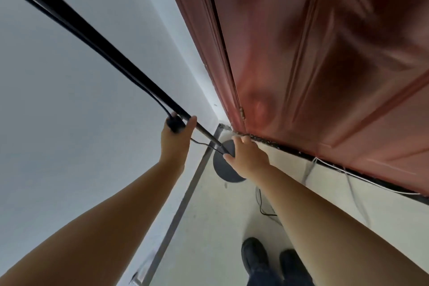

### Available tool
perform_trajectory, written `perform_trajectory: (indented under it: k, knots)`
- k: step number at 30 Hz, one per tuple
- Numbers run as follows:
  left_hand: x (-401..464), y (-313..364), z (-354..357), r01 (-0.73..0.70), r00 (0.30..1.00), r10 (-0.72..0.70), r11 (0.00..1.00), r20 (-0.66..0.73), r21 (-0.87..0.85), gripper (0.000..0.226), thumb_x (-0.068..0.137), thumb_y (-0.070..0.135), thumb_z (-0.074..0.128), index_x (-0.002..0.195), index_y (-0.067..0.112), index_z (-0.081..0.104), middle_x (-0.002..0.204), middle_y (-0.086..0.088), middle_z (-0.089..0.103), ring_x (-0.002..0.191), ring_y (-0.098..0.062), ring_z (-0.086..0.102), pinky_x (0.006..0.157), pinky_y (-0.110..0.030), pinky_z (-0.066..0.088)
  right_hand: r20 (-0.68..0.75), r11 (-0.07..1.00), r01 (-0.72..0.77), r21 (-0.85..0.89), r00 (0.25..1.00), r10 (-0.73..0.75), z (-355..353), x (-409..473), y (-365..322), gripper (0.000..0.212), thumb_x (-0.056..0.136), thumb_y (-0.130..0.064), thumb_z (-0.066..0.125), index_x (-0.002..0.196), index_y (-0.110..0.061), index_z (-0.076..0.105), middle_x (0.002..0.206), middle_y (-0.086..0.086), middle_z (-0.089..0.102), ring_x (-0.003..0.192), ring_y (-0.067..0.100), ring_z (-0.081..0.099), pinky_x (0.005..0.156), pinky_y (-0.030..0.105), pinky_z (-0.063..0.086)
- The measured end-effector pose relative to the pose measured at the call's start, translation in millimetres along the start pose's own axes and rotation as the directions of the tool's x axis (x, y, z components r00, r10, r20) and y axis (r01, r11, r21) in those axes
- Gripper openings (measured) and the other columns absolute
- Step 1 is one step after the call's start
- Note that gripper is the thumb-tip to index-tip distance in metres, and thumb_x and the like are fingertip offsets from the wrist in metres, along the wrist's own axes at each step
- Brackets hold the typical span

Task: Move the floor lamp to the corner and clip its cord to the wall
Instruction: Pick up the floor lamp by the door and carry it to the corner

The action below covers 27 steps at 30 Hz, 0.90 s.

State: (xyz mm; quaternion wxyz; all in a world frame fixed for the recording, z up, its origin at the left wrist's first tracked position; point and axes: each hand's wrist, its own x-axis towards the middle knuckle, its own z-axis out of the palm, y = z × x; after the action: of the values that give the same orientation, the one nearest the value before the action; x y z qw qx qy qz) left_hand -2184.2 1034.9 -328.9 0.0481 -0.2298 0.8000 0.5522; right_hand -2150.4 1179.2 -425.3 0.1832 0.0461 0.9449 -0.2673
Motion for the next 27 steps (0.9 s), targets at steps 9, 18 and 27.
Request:
perform_trajectory:
  k: [9,18,27]
  knots:
    - [24.2,-3.9,5.9,-0.121,0.986,0.134,0.984,0.095,-0.133,0.019,0.076,0.027,0.063,0.059,0.025,0.071,0.078,-0.003,0.069,0.091,-0.019,0.063,0.099,-0.046,0.045,0.162,0.916,-0.03,0.401,0.986,-0.038,92.1,51.5,-12.5,0.037,0.086,-0.033,0.063,0.117,-0.015,0.054,0.13,0.007,0.055,0.12,0.024,0.053,0.096,0.034,0.042]
    - [37.5,-2.7,7.7,-0.112,0.981,0.139,0.975,0.135,-0.191,0.016,0.074,0.011,0.06,0.06,0.016,0.065,0.065,0.003,0.064,0.077,-0.015,0.06,0.088,-0.038,0.048,0.254,0.823,-0.564,0.063,0.807,0.533,121.4,25.0,94.0,0.041,0.101,-0.017,0.029,0.118,0.007,0.057,0.117,0.026,0.065,0.11,0.037,0.06,0.091,0.039,0.047]
    - [46.4,4.8,7.9,-0.071,0.991,0.1,0.957,0.089,-0.28,0.02,0.071,0.006,0.058,0.056,0.018,0.066,0.065,-0.001,0.062,0.077,-0.017,0.058,0.09,-0.041,0.049,-0.03,0.867,0.253,0.429,0.963,-0.266,49.7,91.6,-14.9,0.043,0.1,-0.027,0.037,0.141,-0.015,0.038,0.123,0.004,0.055,0.109,0.021,0.055,0.08,0.021,0.04]
